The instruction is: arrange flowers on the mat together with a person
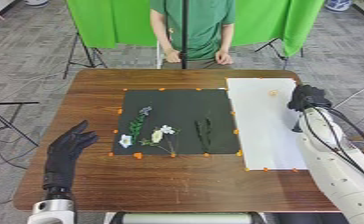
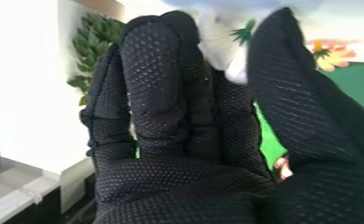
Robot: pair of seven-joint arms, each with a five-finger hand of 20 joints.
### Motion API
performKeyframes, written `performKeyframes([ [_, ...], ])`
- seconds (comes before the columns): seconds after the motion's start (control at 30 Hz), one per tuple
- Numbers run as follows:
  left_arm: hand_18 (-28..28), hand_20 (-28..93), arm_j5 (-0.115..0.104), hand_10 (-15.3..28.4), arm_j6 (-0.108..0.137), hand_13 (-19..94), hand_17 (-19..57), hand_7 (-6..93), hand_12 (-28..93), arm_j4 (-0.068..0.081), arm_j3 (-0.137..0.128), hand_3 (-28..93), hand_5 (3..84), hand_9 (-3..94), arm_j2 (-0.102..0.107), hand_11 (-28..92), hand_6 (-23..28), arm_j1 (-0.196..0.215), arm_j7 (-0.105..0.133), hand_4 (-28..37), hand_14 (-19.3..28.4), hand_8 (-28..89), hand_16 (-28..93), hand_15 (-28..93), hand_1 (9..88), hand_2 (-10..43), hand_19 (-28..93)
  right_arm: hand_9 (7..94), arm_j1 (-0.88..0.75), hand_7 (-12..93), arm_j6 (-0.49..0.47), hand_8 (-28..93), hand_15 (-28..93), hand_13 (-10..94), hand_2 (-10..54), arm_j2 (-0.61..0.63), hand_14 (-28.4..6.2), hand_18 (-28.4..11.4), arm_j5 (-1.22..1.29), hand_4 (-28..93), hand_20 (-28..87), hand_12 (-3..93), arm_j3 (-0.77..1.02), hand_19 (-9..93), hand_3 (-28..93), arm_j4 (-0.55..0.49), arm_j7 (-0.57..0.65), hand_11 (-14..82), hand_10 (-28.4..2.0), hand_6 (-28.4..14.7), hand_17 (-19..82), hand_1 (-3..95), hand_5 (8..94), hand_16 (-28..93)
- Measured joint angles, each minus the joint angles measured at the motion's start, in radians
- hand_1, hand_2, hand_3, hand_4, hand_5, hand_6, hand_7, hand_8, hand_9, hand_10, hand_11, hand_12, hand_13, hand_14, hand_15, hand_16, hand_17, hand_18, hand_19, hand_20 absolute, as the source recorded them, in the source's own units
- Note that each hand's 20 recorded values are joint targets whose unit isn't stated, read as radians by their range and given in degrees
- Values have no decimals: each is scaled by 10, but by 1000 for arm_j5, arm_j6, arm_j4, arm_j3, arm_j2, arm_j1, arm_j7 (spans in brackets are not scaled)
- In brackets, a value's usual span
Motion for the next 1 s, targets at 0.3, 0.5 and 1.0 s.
performKeyframes([
  [0.3,132,213,-2,146,2,460,156,105,134,0,-1,714,482,517,-1,179,36,1,0,-241,176,-59,-27,212,227,-23,145,883,-1,227,82,48,586,799,-95,5,-64,-203,13,-262,498,423,-19,661,583,12,2,72,-86,35,323,621,810,324],
  [0.5,132,213,-2,145,2,460,157,105,134,-1,-2,713,482,516,-1,180,36,3,1,-240,175,-58,-27,211,228,-23,144,885,-24,223,70,53,592,798,-95,47,-66,-203,124,-257,499,426,-45,661,587,-94,5,72,-87,34,323,619,813,331],
  [1.0,132,214,-2,146,-1,460,156,104,134,1,-2,711,481,517,3,180,35,-2,-7,-239,176,-58,-27,211,229,-23,145,887,37,216,-95,64,604,796,-95,17,-63,-205,239,-252,502,435,-134,666,588,-484,-40,73,-85,33,323,616,817,338],
])
